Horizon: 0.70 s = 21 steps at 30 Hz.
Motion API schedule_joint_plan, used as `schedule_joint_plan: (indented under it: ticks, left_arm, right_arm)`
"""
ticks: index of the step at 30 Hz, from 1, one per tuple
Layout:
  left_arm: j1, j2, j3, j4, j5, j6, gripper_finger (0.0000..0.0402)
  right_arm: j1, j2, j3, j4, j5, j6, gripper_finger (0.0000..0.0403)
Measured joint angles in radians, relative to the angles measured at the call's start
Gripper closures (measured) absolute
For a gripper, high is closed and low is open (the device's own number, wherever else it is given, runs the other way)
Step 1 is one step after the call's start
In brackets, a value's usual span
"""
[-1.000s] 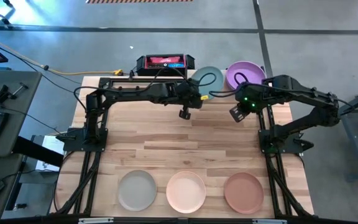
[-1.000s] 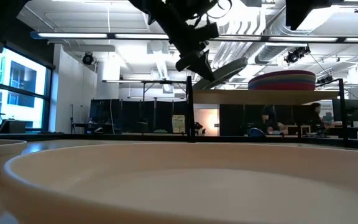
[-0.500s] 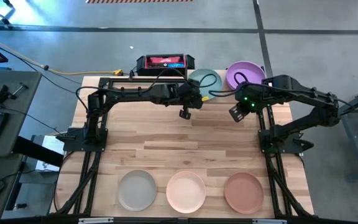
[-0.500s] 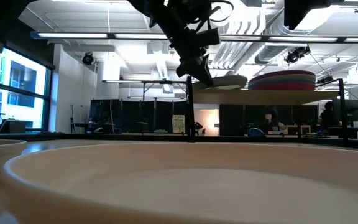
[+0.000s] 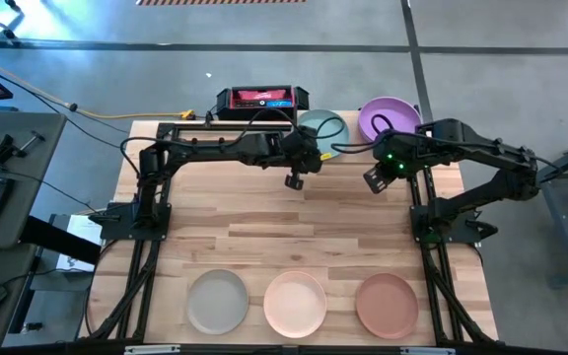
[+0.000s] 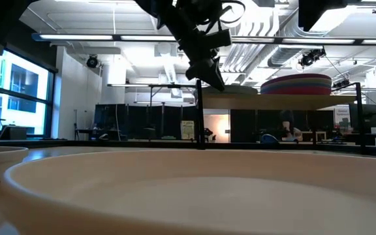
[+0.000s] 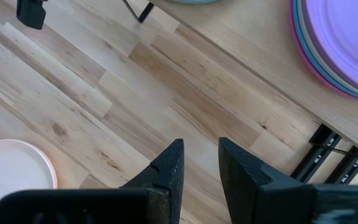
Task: Place and stack plates onto a shelf
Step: Stack the brown plate on top of the light blue plate on the shelf
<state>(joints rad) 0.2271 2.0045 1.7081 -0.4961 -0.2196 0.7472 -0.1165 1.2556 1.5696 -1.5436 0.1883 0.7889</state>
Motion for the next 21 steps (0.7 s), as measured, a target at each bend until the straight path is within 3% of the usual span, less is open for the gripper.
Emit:
schedule_joint_plan:
  ticks: [9, 21]
  left_arm:
    - [-0.002, -0.004, 0.000, -0.001, -0.034, -0.065, 0.0298]
    - [-0.017, -0.083, 0.000, 0.024, -0.062, -0.101, 0.0295]
  right_arm:
    - [0.000, 0.000, 0.000, 0.000, -0.002, 0.000, 0.0325]
    - [0.000, 0.000, 0.000, 0.000, -0.101, -0.042, 0.0325]
